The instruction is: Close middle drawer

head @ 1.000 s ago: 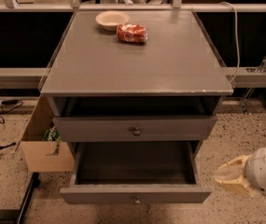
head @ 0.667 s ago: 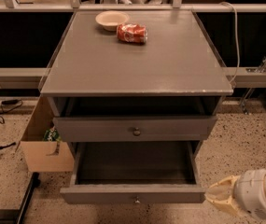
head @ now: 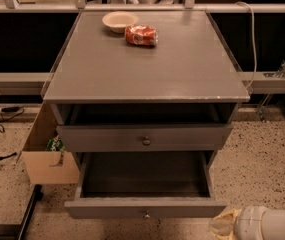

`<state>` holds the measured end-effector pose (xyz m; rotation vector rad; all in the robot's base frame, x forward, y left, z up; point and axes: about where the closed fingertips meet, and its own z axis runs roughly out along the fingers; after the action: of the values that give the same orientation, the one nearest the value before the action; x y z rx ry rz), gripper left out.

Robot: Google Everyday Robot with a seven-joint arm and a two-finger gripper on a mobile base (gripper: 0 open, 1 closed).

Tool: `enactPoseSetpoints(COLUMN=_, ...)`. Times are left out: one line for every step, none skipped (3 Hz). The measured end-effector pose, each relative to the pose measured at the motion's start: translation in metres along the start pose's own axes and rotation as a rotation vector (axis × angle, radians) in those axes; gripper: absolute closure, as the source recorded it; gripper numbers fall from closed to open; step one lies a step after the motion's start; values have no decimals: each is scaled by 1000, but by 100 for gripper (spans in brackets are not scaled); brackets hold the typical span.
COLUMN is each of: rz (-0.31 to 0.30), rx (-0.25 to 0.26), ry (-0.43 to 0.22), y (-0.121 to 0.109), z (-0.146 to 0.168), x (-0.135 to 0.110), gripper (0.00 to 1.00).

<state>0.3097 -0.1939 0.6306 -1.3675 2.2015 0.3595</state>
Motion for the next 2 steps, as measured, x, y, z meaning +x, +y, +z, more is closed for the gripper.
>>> enactPoseSetpoints(rz=-69, rx=6, ry=75, y=31, z=43, x=12, gripper=100)
enactPoseSetpoints(rz=-44, rx=32, ry=104, y=42, z=50, x=34, gripper=100)
